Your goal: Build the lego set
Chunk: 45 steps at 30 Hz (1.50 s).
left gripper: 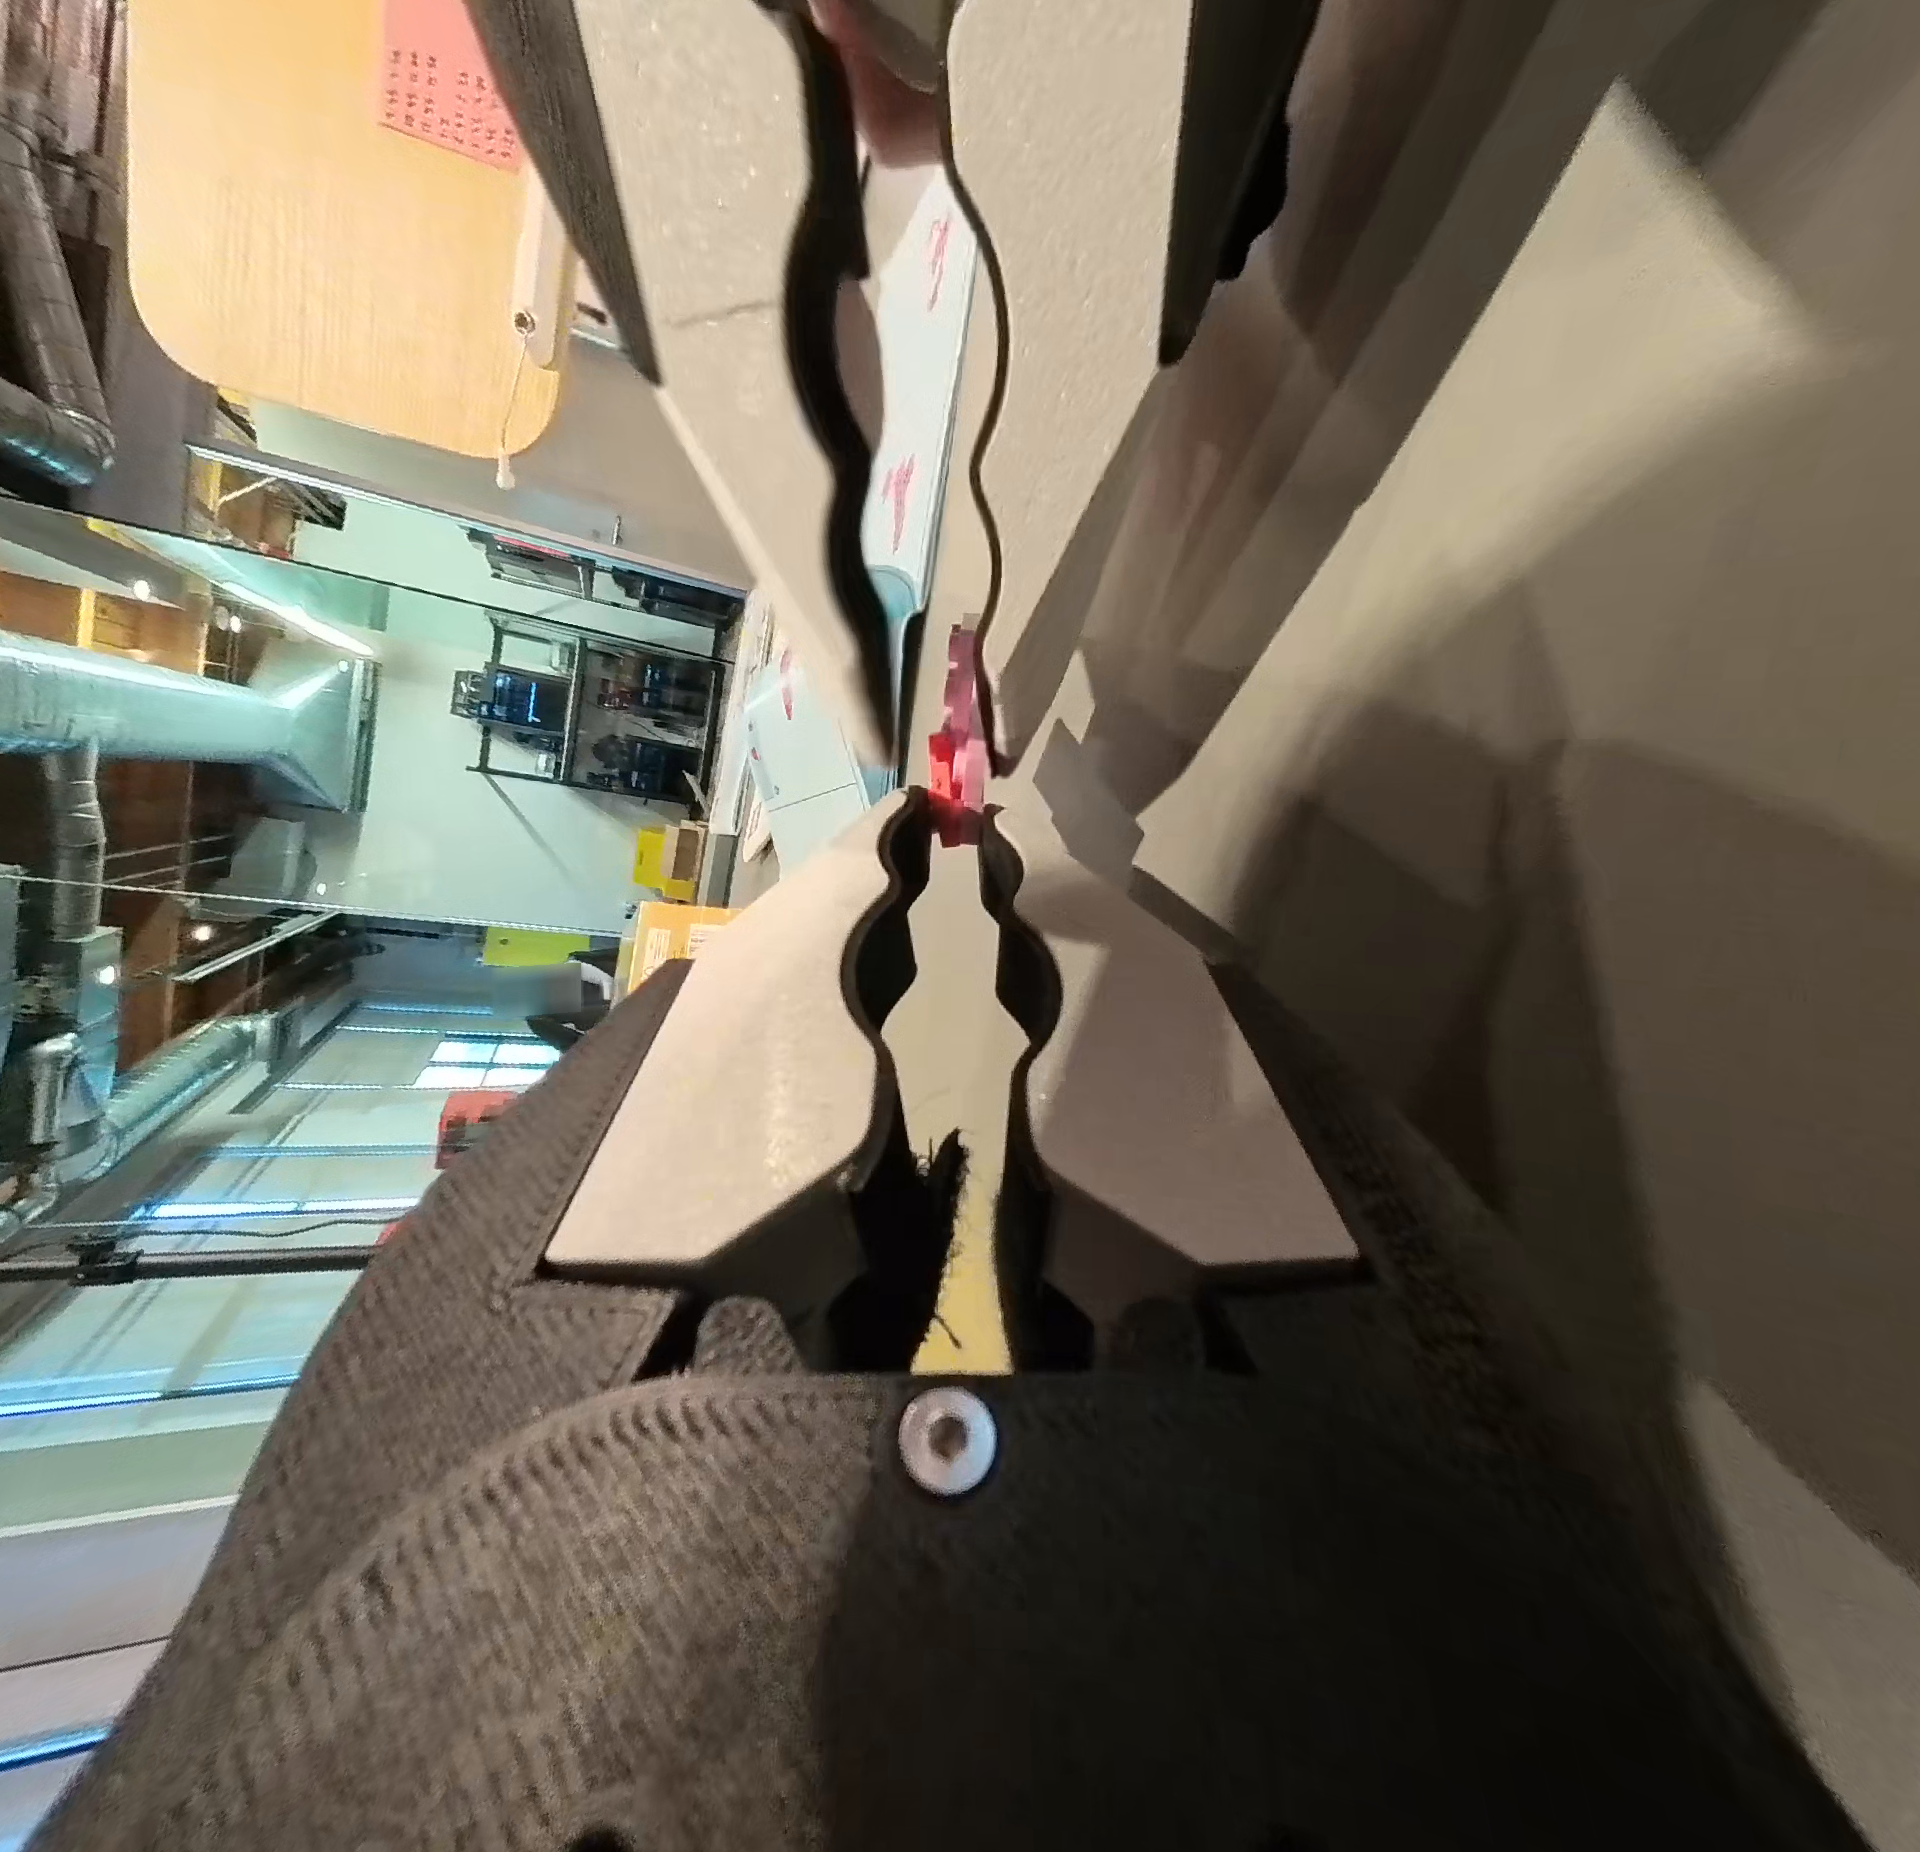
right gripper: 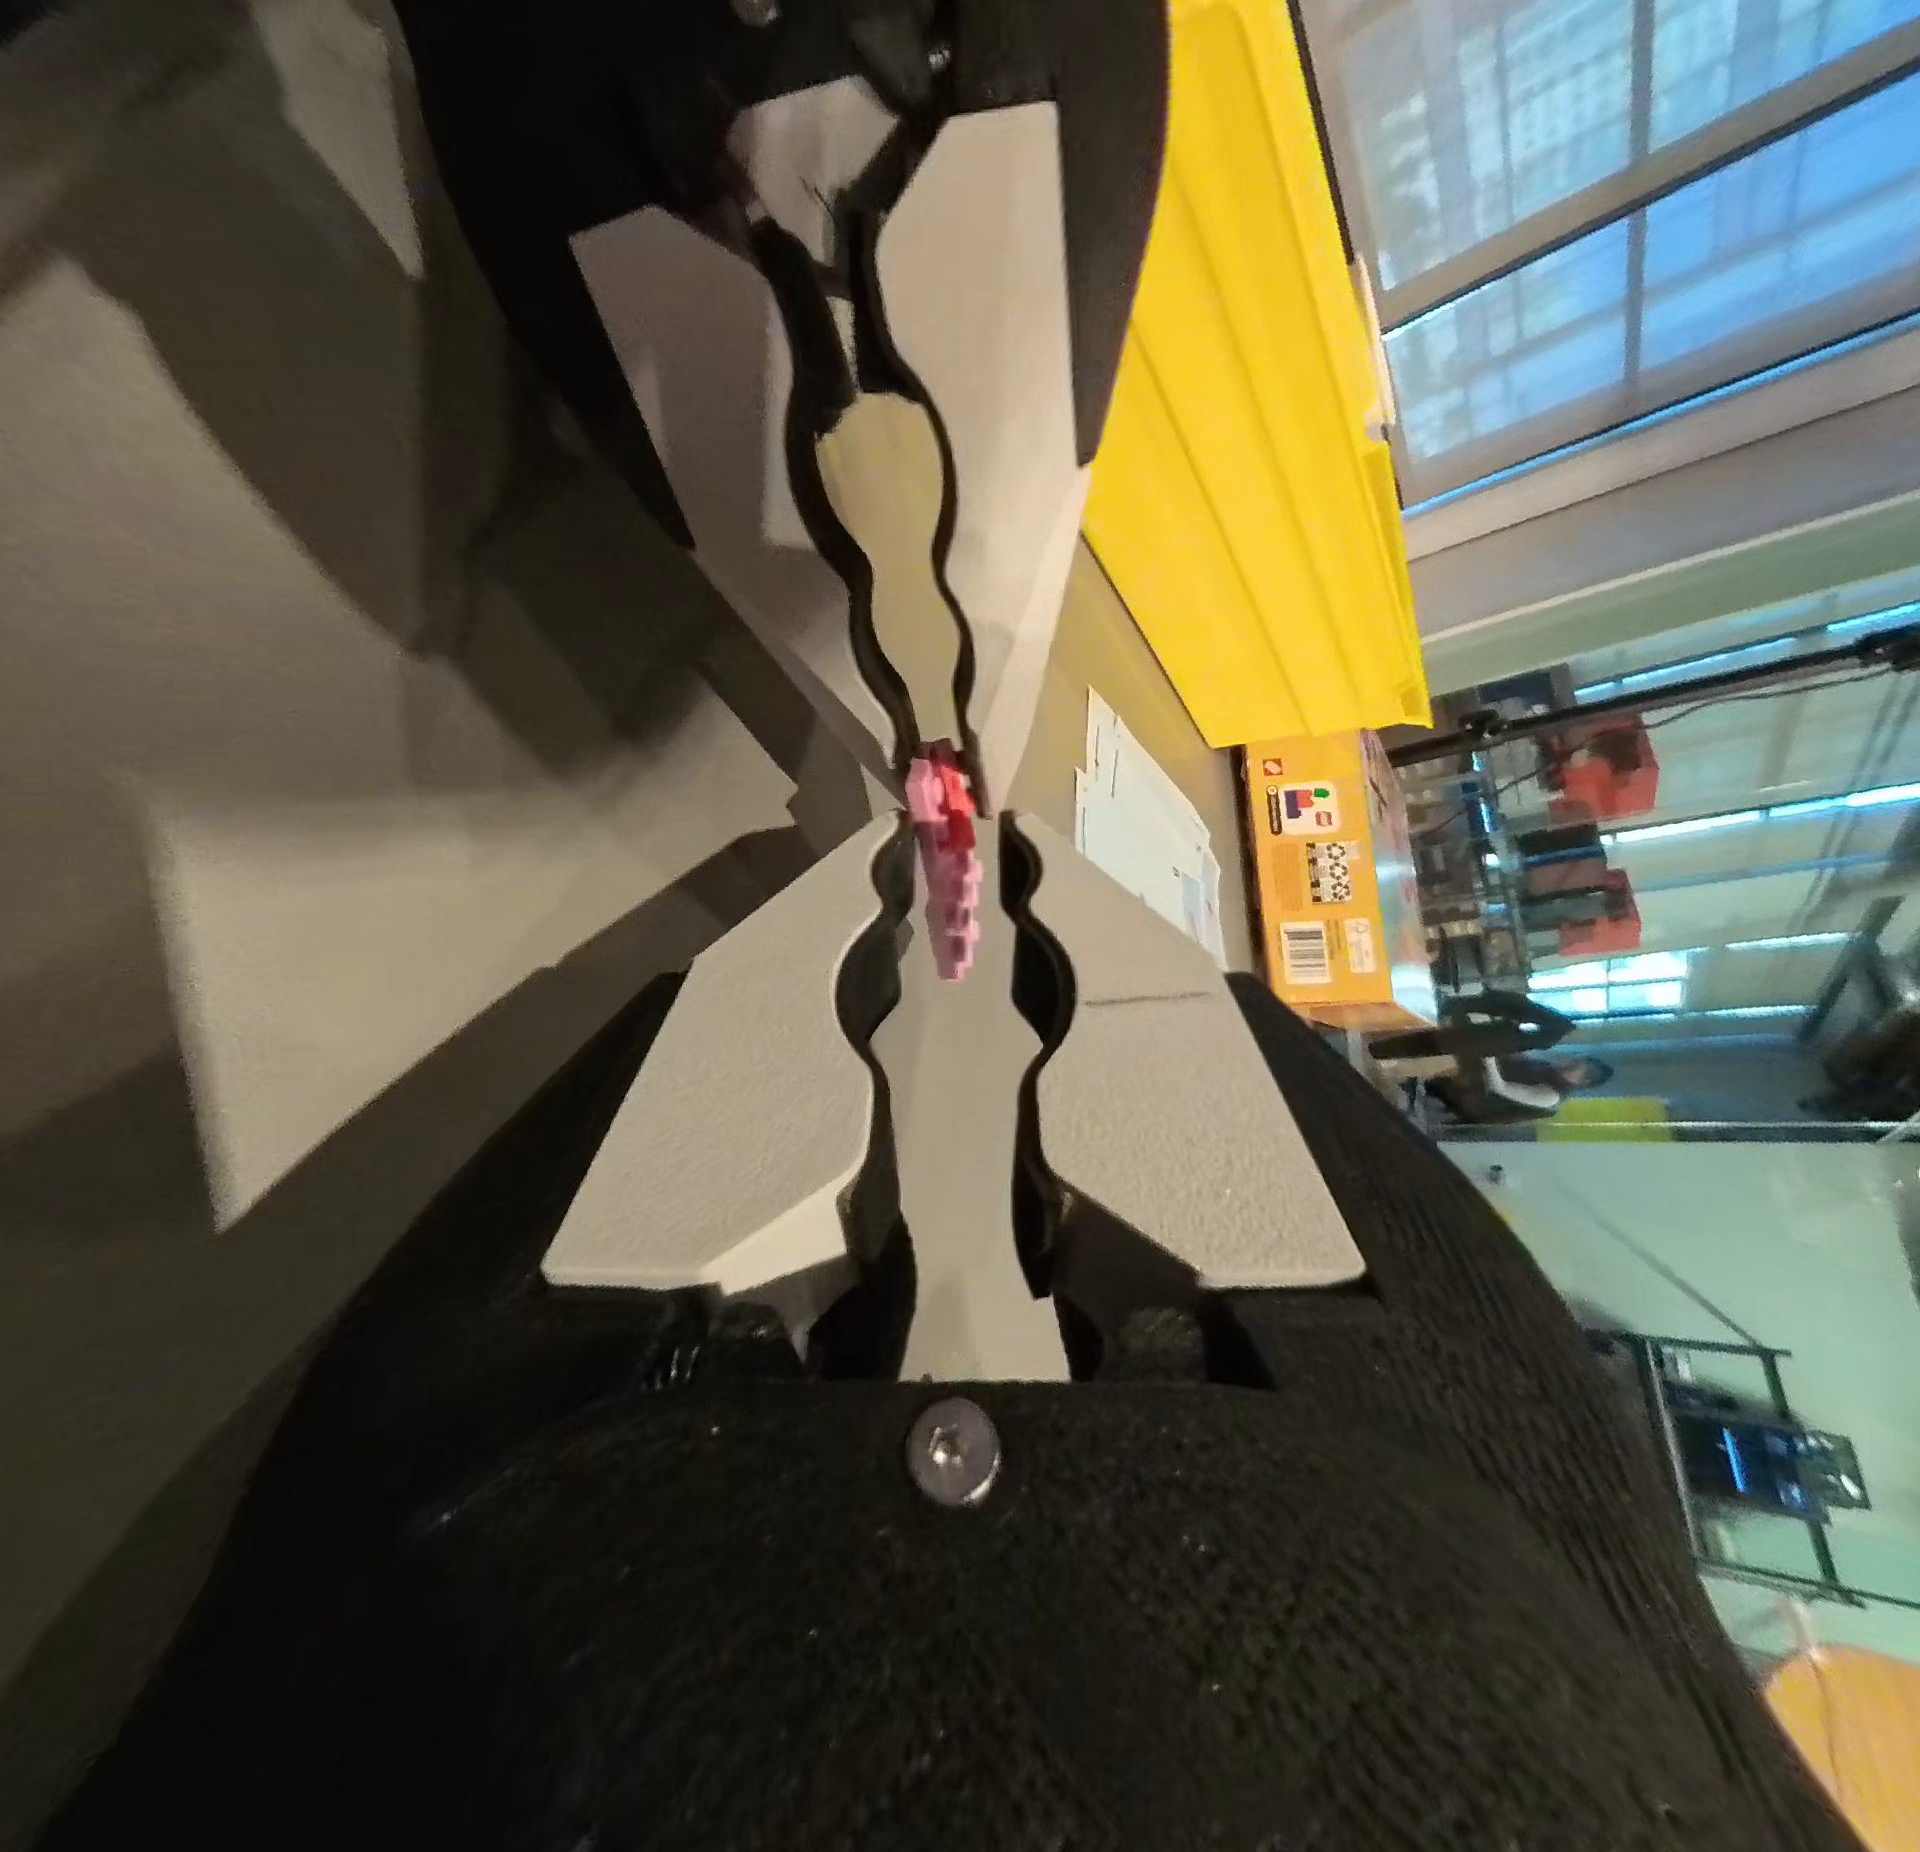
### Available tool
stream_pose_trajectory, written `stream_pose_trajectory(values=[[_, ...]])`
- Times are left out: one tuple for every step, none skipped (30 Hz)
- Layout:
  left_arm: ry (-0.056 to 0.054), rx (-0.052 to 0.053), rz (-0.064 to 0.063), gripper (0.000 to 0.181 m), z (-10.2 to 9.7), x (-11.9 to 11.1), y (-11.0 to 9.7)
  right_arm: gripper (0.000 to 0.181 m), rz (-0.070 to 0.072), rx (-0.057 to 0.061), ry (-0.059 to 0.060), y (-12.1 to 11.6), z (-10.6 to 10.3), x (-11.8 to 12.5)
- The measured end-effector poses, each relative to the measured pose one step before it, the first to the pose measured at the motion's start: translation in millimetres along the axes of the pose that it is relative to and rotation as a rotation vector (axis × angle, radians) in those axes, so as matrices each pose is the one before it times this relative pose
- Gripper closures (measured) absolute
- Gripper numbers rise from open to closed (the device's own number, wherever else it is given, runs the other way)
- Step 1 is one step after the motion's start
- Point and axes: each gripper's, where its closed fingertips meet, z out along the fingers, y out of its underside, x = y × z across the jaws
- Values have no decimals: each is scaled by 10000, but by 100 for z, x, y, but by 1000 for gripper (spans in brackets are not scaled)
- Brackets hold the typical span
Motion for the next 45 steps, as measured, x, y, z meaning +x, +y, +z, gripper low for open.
stream_pose_trajectory(values=[[-14,21,-30,173,-23,-36,-18,172,-148,53,-40,-52,-26,-200],[98,57,-87,173,-39,115,-62,173,-166,15,5,-28,-36,-83],[95,32,-79,172,-14,119,-38,175,-64,-14,-43,-55,-46,-45],[32,39,-26,171,-13,35,-62,177,65,-35,-96,-33,-34,-56],[93,48,-6,171,-18,146,-25,177,159,-10,-183,7,-24,-135],[173,96,-72,171,-12,217,-52,177,285,44,-243,-11,-24,-188],[247,167,-193,171,-67,233,-94,178,405,150,-256,-61,-43,-189],[300,269,-303,170,-141,199,-142,178,566,256,-297,-157,-85,-155],[256,369,-387,169,-225,47,-236,178,686,360,-277,-273,-153,-25],[178,450,-476,167,-304,-147,-362,178,663,463,-213,-412,-252,112],[247,605,-600,165,-346,-111,-645,178,638,528,-230,-539,-293,96],[338,579,-672,161,-325,-45,-671,178,618,535,-219,-577,-312,111],[368,582,-745,158,-308,-66,-740,178,572,563,-213,-649,-326,86],[399,607,-774,158,-343,-69,-823,178,532,596,-275,-754,-345,-32],[390,587,-755,161,-336,-68,-830,178,469,579,-258,-785,-317,-70],[357,532,-710,165,-303,-59,-743,178,359,485,-181,-676,-243,-53],[309,435,-569,169,-258,-18,-625,178,237,376,-163,-538,-163,-135],[298,319,-379,171,-192,115,-482,178,169,276,-145,-409,-61,-185],[205,220,-272,171,-124,119,-335,177,122,198,-96,-293,-22,-136],[98,132,-131,171,-67,76,-229,177,89,142,-74,-186,-19,-99],[44,78,-39,171,-52,73,-183,178,98,124,-76,-167,-20,-78],[14,123,-20,171,-43,75,-218,178,104,136,-73,-193,-22,-70],[-44,193,-34,171,-37,15,-305,177,106,181,-50,-268,-58,-20],[-123,223,4,171,-22,-29,-356,178,112,146,-23,-235,-86,45],[-186,239,53,170,-39,-100,-366,178,40,16,-12,-21,-98,62],[-220,209,40,166,-66,-212,-309,178,-24,-49,27,124,-68,62],[18,104,17,166,-27,49,-143,178,-4,35,-4,-1,-19,-38],[117,-2,-74,168,39,125,-24,178,51,53,-40,-88,19,-61],[88,-15,-63,171,64,97,18,178,-3,-11,-14,-12,42,-29],[18,-27,7,171,31,15,17,178,-59,-20,7,32,7,-20],[-6,-67,-9,172,-6,-52,75,178,-21,-29,9,63,-2,-6],[34,-90,-64,172,7,-25,84,178,-9,-20,40,64,-3,47],[-14,-71,-40,172,-7,-80,49,178,-4,4,83,22,12,106],[-90,-5,79,173,-3,-95,-6,178,-11,33,101,-36,2,138],[-124,-10,132,173,19,-73,-3,177,-14,15,89,-15,-9,110],[-128,-39,105,173,32,-91,54,177,23,-18,77,55,-21,135],[-99,-63,57,173,46,-73,102,177,54,-28,59,83,-20,107],[-38,-63,-14,174,45,-49,106,175,49,-20,64,99,-5,104],[-26,-59,-3,174,40,-34,99,175,2,-23,57,92,-5,73],[-21,-63,-5,174,32,-33,106,175,-31,-51,42,92,-5,47],[6,-72,-38,174,34,-11,131,175,-32,-80,30,131,10,40],[-47,-80,4,174,19,-76,129,175,-28,-71,70,107,22,88],[-36,-67,26,174,16,-42,110,175,-44,-69,38,103,16,47],[-10,-59,10,174,6,-17,108,175,-55,-86,31,108,17,19],[-22,-45,11,174,-15,-49,64,177,-91,-138,27,116,59,-18]])
